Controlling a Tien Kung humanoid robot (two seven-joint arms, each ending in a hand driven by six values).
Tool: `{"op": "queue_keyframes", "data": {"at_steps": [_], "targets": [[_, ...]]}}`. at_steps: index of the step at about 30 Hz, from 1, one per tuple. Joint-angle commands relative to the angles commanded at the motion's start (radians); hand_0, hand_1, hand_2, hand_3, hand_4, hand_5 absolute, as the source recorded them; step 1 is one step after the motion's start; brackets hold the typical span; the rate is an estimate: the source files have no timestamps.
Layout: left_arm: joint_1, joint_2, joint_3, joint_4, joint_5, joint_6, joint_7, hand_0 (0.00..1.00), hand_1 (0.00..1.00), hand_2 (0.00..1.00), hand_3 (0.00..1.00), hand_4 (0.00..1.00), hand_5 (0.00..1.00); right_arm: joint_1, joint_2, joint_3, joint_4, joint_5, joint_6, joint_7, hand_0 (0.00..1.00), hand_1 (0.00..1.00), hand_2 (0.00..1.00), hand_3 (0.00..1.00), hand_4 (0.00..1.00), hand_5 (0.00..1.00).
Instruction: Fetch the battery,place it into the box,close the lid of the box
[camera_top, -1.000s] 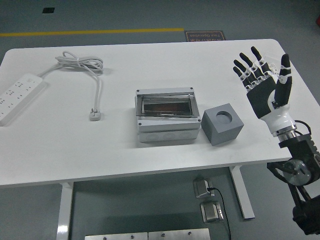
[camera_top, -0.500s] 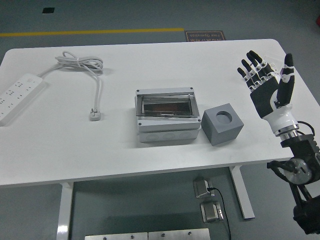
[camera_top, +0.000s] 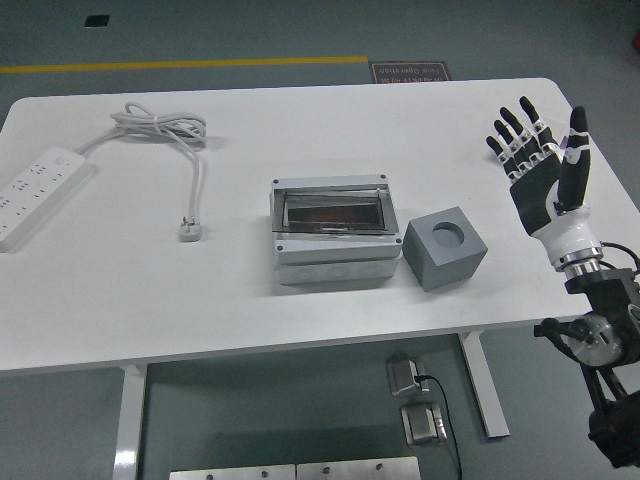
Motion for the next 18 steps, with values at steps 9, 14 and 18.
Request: {"op": "queue_keyframes", "data": {"at_steps": [9,14,18], "targets": [[0.000,0.001,-0.001,0.000,0.000,0.000,0.000,0.679,0.675,0.659,0.693,0.662,0.347,0.005,0.001,-0.017,-0.005,0.047,-0.049,0.042,0.998,0.911,0.803,0.971,0.998,0.998],[-0.001,0.000,-0.001,0.000,0.001,0.001,-0.001,0.679,0.674,0.658,0.692,0.662,0.347,0.009,0.003,-0.015,0.001,0.068,-0.151,0.124,0.998,0.998,0.998,0.975,0.998,0.998],[0.001,-0.001,0.002,0.000,0.000,0.001,0.001,0.679,0.674,0.658,0.692,0.662,0.347,0.005,0.001,0.015,0.005,0.015,-0.199,0.132,0.998,0.998,0.998,0.975,0.998,0.998]]}}
